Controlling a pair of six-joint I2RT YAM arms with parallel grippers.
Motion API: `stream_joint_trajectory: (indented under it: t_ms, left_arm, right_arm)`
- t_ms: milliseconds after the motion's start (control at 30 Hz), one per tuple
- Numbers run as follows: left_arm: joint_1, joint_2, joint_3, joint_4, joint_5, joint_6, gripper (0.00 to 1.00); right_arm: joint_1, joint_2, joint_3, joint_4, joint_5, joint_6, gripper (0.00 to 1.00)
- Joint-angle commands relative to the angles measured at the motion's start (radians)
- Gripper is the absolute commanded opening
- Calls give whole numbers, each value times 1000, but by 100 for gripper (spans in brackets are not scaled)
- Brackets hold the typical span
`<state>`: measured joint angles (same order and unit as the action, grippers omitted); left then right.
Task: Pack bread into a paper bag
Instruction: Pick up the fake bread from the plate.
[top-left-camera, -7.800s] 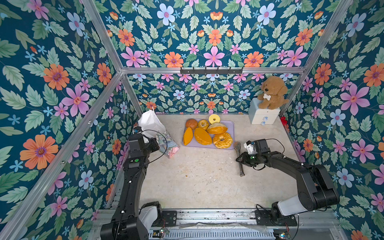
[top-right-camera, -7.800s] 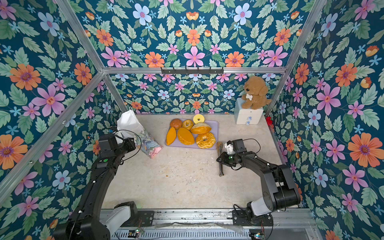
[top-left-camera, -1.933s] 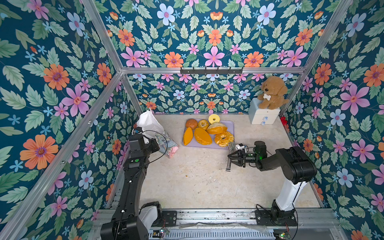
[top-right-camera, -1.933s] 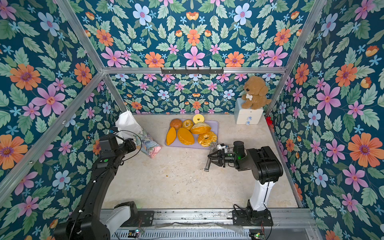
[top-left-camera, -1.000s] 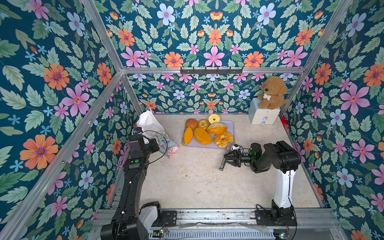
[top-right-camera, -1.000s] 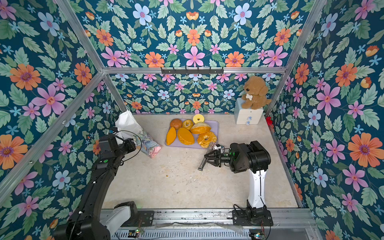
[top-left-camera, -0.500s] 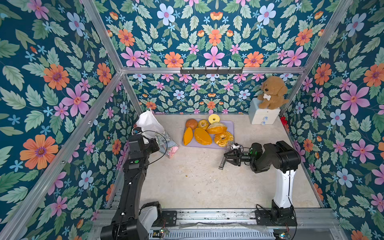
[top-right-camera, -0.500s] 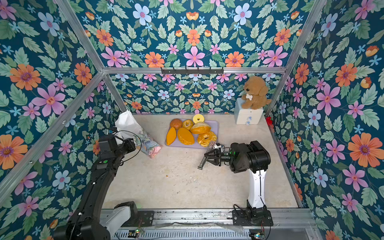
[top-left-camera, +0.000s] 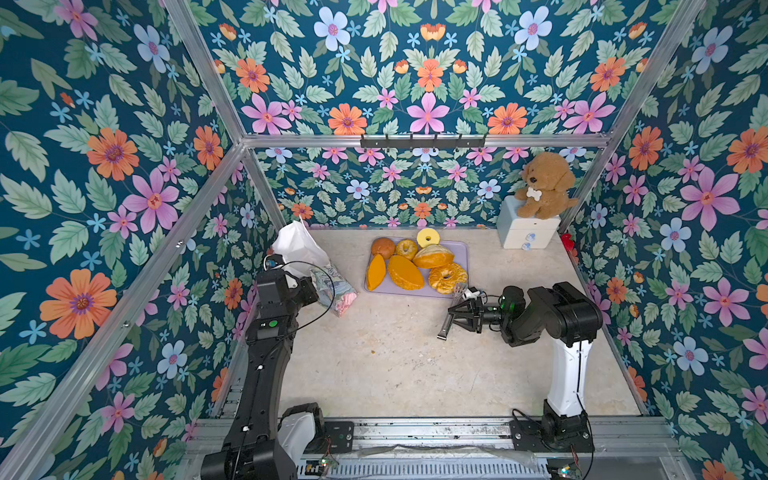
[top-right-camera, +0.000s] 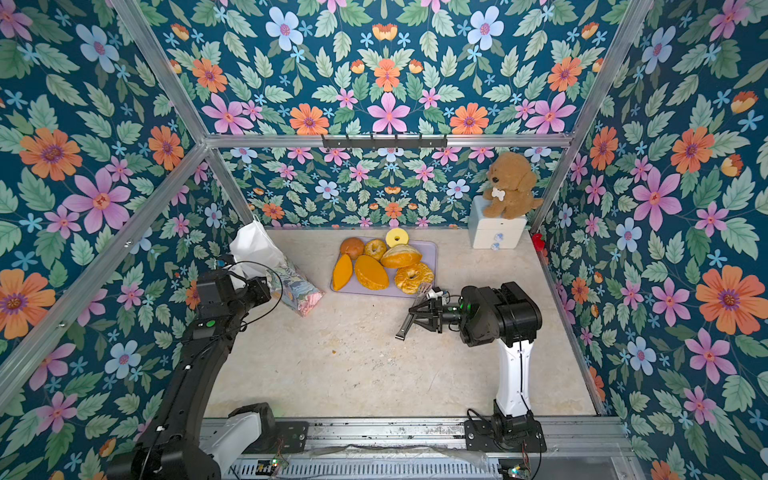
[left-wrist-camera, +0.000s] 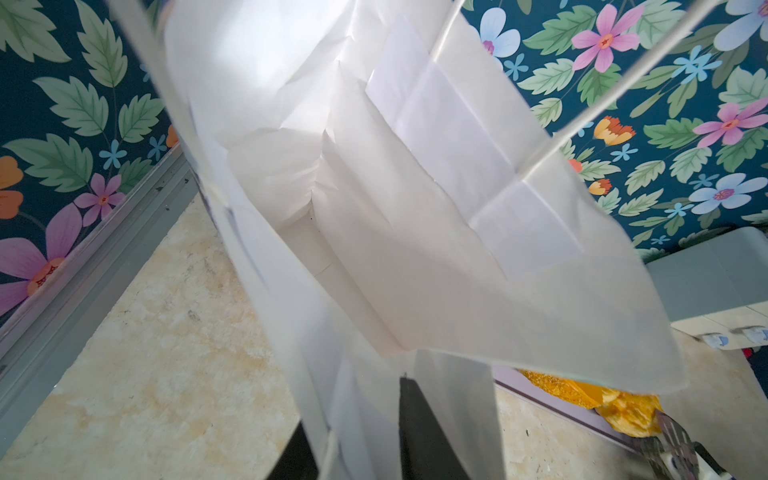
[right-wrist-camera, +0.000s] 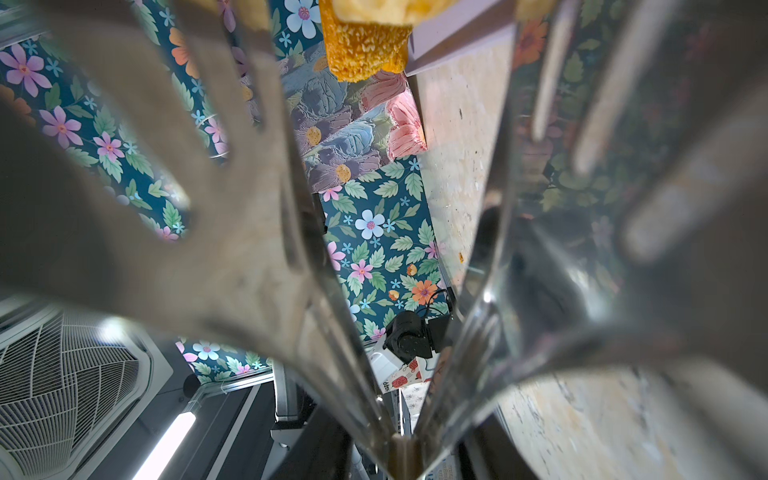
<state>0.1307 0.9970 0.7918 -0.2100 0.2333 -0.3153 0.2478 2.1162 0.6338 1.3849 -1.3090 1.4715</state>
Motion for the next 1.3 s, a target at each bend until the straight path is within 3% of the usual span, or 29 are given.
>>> stream_joint_trajectory:
  t_ms: [0,1267]
  left_arm:
    - [1,0,3,5,-6,8,31]
    - [0,-6,1,4,-9,7,31]
  right_arm:
    - [1,-13,3,28,-10,-17,41]
    - [1,-50,4,-68,-4,-78,39]
